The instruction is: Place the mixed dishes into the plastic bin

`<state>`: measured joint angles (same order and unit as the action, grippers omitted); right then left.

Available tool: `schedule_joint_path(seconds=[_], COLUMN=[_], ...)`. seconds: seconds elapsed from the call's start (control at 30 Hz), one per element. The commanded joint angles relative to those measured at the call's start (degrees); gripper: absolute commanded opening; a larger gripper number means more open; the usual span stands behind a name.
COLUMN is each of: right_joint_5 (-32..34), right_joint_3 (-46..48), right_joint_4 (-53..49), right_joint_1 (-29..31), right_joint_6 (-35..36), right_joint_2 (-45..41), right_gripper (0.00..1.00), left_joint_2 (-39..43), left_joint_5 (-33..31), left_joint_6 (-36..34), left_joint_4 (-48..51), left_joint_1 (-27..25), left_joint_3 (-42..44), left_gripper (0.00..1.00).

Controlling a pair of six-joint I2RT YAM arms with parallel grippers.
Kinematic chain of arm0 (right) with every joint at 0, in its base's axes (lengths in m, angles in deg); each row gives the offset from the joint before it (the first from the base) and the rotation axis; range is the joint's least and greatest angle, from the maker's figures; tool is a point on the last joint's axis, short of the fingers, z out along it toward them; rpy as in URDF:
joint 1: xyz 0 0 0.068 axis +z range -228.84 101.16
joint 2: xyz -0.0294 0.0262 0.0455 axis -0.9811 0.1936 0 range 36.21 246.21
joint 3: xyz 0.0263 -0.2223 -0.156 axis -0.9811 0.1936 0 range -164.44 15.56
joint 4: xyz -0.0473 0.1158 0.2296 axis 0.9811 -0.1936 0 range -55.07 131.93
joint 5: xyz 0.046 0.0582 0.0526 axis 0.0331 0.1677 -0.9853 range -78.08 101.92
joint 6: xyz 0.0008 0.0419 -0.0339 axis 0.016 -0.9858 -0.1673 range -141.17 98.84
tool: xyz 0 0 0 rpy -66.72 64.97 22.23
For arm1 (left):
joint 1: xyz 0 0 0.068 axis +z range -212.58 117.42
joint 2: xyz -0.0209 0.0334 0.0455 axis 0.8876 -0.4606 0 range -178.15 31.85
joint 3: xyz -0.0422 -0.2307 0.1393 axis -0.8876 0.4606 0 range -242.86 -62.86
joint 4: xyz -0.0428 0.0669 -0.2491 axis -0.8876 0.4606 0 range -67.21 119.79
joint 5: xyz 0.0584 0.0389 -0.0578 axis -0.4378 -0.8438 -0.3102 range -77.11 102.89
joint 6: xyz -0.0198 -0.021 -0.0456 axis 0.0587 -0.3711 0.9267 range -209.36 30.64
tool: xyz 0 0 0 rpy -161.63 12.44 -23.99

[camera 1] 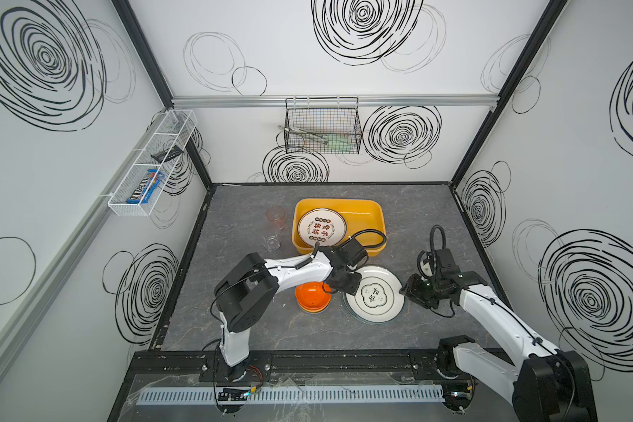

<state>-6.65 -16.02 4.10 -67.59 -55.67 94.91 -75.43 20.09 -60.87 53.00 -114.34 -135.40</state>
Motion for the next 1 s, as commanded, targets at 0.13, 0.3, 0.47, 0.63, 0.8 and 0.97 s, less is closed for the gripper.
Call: schedule_joint_path(seconds=[0.13,0.3,0.47,0.63,0.8,0.97], right_joint_5=[-1.1,-1.4,-1.5,-1.4,-1.3,-1.4], right_joint_3=[1.2,1.4,1.6,1.8,2.0,1.9], right_joint_4=[1.3,1.7,1.9,1.9,2.2,2.2], right_joint_1=[0.1,0.2,0.4,0.5,0.5,0.5], right_joint_6=[-0.3,-0.4,-0.5,-0.5,-0.5,-0.5], right_joint_2=[0.8,1.2,1.3,1.1,1.2,1.3], right_gripper=[0.40,0.40,0.40,0.40,0.40,0.40], left_joint_2=[2.3,3.0,2.5,2.0,1.8,1.3], left_joint_5=[-1.2,-1.5,-1.1,-0.5,0.0,0.6], left_joint_6=[0.1,0.1,0.1,0.0,0.1,0.0], left_joint_4=[0.8,0.9,0.8,0.5,0.3,0.0], left_joint_1=[-0.4,-0.4,-0.5,-0.6,-0.7,-0.8], left_joint_3=[-1.4,-1.6,-1.3,-1.2,-1.3,-1.2], left_gripper=[0.52,0.52,0.51,0.48,0.47,0.46])
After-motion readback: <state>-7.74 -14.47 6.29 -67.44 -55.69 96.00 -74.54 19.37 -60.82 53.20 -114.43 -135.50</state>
